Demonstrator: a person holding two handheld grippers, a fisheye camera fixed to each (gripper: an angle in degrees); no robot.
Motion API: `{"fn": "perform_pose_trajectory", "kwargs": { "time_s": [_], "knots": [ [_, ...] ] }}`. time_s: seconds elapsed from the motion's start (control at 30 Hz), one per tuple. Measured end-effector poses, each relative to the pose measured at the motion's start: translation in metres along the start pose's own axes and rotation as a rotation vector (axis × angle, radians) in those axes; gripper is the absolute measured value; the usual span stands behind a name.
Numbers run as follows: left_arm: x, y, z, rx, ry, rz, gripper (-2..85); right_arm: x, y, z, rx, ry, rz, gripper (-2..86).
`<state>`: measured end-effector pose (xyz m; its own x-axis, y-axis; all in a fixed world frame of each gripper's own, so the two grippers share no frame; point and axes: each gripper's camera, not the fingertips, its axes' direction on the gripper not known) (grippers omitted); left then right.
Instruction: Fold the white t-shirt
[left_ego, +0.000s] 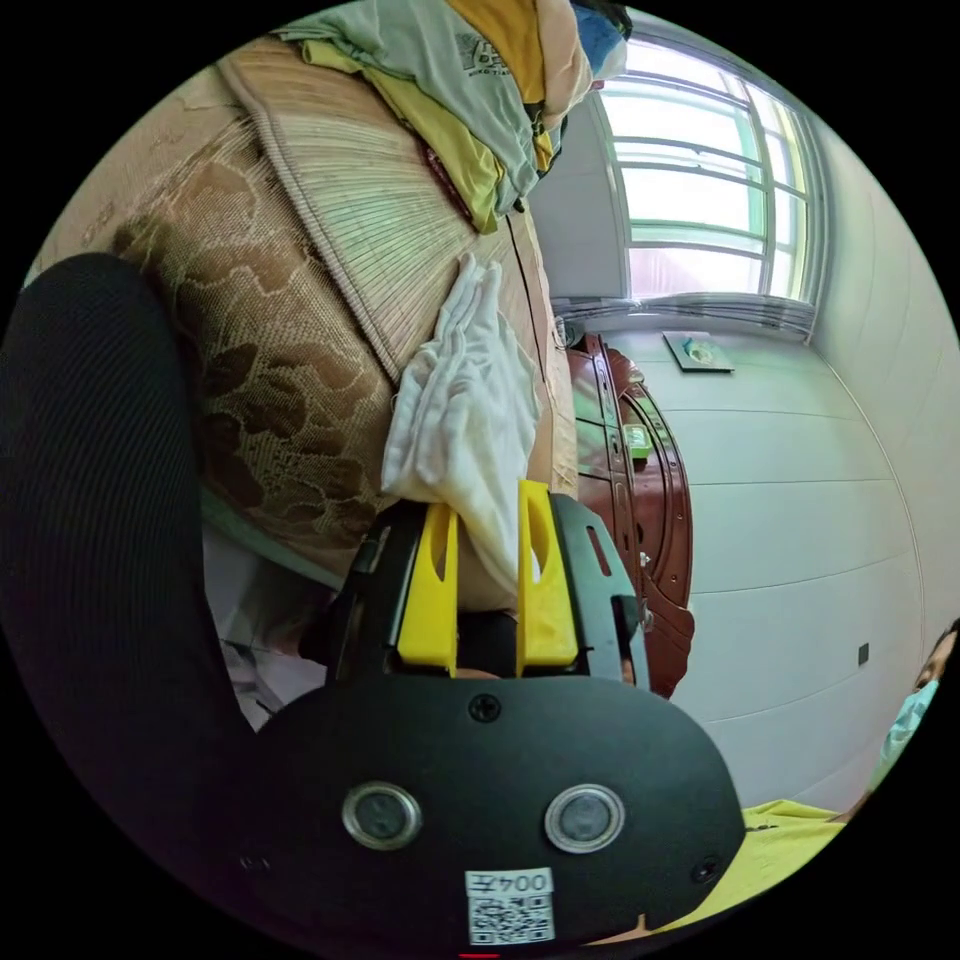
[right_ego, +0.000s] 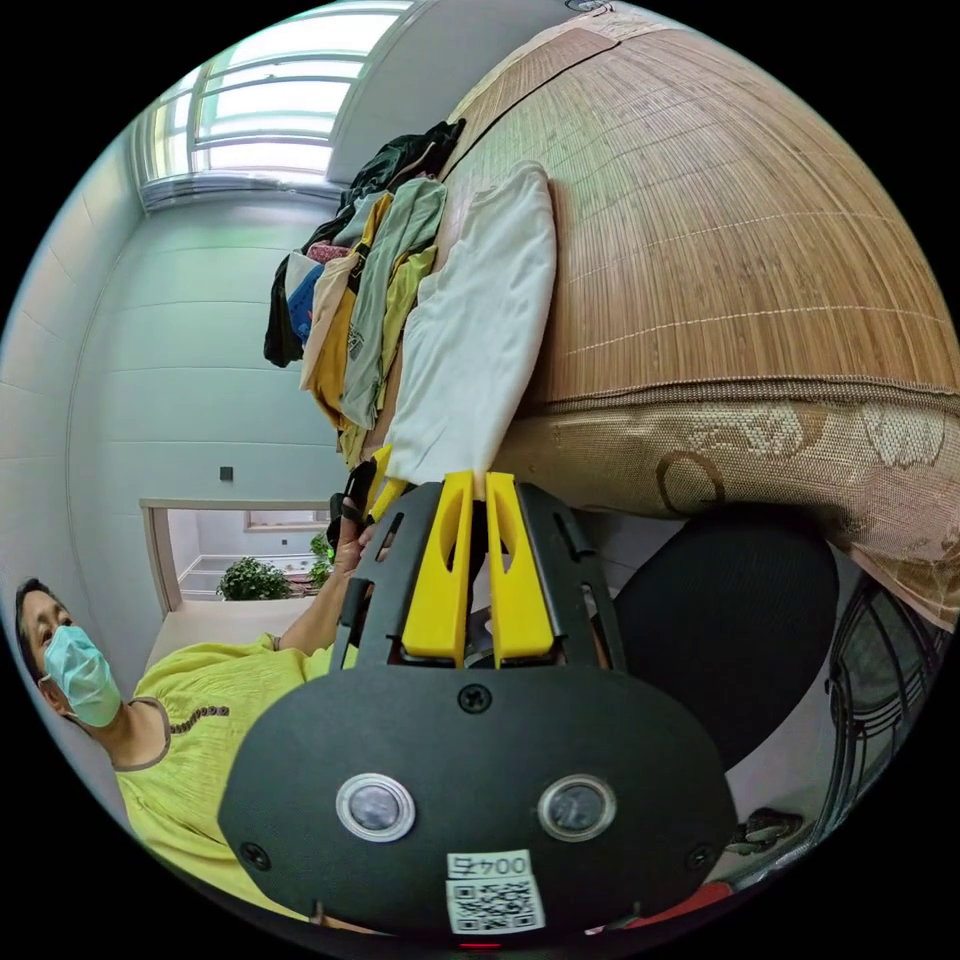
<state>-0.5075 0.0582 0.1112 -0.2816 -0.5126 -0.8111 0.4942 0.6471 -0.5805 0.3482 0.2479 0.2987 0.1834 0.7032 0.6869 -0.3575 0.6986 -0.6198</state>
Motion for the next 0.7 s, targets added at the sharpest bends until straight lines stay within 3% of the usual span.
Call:
{"fn": "perform_pose_trajectory", "kwargs": {
  "time_s": [0.3, 0.43, 0.7],
  "knots": [
    [-0.033, 0.002, -0.004, 0.049, -0.056, -0.048, 6.9, 0.001, -0.003, 0.026, -0.01, 0.031, 0.021, 3.7],
    [-0.012, 0.003, 0.022, -0.005, -0.187, 0.019, 3.4, -0.002, -0.001, 0.034, 0.015, 0.095, 0.032, 4.6],
    [-0.013, 0.028, 0.069, -0.027, -0.24, 0.05, 2.0, -0.009, -0.01, 0.08, -0.048, 0.1, 0.052, 11.9]
  ]
}}
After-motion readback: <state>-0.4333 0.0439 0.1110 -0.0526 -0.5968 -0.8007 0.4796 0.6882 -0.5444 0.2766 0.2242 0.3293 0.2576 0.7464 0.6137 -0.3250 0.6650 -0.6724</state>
